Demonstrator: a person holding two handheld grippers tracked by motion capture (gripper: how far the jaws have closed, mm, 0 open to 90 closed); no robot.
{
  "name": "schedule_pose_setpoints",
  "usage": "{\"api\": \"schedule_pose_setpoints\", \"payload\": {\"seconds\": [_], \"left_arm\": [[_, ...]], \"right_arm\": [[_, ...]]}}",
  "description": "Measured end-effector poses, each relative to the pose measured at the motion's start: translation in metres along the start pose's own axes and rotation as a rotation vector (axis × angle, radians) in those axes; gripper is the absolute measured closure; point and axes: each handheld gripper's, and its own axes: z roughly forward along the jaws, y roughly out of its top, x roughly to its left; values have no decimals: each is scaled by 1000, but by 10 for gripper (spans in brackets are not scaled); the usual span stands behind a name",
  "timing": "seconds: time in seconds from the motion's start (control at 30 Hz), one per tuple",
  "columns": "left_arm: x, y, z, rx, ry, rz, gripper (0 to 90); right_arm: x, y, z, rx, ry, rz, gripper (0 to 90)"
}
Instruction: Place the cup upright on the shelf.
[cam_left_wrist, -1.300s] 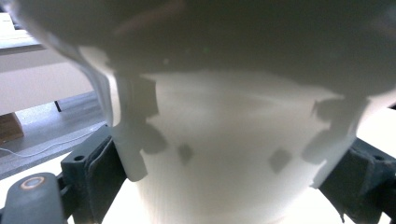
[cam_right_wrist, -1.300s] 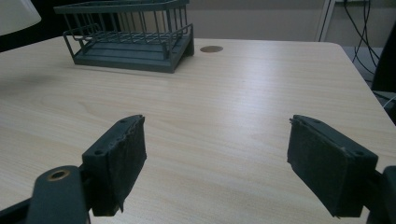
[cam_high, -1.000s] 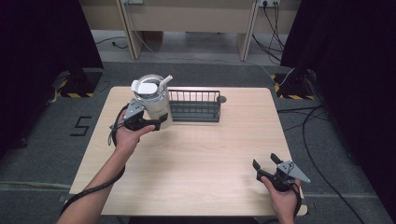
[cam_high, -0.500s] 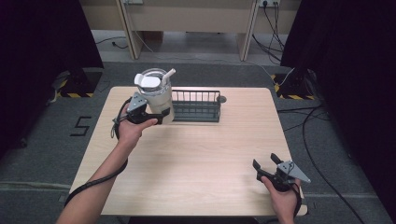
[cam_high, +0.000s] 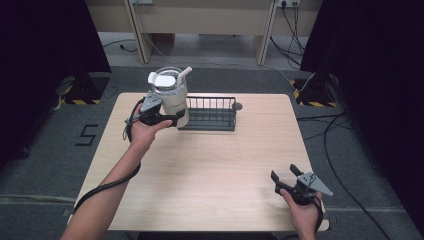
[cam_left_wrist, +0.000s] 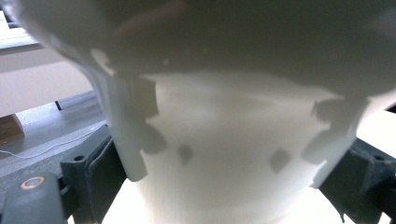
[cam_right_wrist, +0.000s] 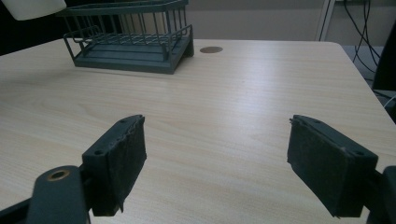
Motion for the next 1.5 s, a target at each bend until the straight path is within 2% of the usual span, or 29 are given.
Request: {"api": "schedule_pose_setpoints", "payload": {"seconds": [1.1,1.5], "left_arm": [[10,24,40,10,6,2,110],[8,34,55,11,-7,4,110]], "right_arm": [[-1,0,0,-4,4,6,201],[-1,0,0,-3,6,4,201]]}}
